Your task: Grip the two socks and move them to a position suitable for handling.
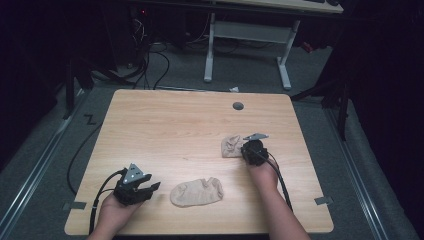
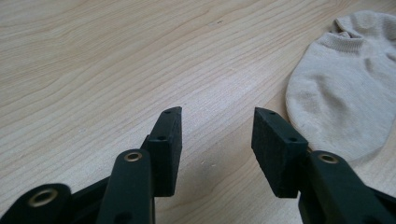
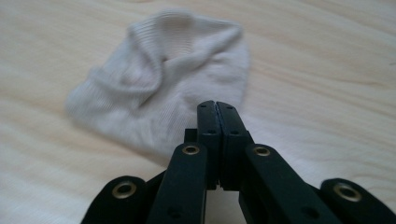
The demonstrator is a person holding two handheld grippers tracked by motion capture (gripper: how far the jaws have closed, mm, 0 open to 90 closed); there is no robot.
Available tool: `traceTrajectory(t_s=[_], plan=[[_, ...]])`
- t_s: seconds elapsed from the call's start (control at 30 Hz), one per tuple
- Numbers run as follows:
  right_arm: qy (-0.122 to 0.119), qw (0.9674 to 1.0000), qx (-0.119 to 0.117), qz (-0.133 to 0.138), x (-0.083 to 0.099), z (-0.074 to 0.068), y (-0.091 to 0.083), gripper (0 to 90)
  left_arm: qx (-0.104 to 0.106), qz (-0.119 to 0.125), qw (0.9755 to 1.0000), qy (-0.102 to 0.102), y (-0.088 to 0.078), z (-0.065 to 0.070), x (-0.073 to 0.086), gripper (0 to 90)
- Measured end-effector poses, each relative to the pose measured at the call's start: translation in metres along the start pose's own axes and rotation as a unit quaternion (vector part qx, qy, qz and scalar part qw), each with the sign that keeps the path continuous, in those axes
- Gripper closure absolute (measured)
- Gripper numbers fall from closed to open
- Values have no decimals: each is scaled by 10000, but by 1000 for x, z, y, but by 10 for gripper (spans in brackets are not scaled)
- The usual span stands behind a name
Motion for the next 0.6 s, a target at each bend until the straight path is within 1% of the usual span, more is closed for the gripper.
traceTrajectory(t_s=[0.07,0.1,0.13,0.2,0.23,0.27,0.3,0.33,0.37,0.43,0.47,0.53,0.57,0.6], plan=[[-123,9998,-149,98,1,-15,-6,895,1,-7,10000,3,0,1,0,534],[-207,9994,-229,157,2,-25,-9,894,1,-11,10000,12,0,1,0,535],[-233,9991,-287,186,3,-31,-12,893,-4,-11,10000,26,0,1,0,534],[-292,9977,-525,305,3,-50,-17,890,-1,-5,10000,19,1,2,0,534],[-375,9969,-592,362,2,-58,-19,886,-2,-4,10000,21,1,2,0,534],[-388,9963,-669,376,2,-64,-20,882,5,-16,10000,17,2,3,0,535],[-455,9949,-791,430,0,-72,-22,871,2,-19,10000,20,2,3,0,534],[-500,9944,-816,447,-1,-76,-24,864,-8,-38,10000,43,2,3,1,534],[-580,9939,-760,548,-4,-77,-28,855,-5,-43,10000,41,2,3,1,534],[-527,9945,-615,659,-8,-70,-33,833,-1,-50,10000,25,3,3,2,534],[-508,9951,-536,661,-9,-66,-34,813,-5,-70,10000,38,3,3,2,534],[-419,9960,-389,691,-12,-52,-35,730,0,-75,10000,39,3,2,2,534],[-274,9968,-301,681,-13,-41,-34,656,-1,-79,10000,41,3,2,2,534],[-216,9973,-281,644,-13,-36,-32,621,-8,-64,10000,40,4,2,2,534]])
Point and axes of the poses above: each handheld gripper's, and its own axes: y roughly forward along the jaws, x roughly out of its underside, z roughly to its right, the point moved 7 cm from there along y, roughly forward along the jaws, and after that the axes turned 15 degrees about -y, right-handed, at the moved point
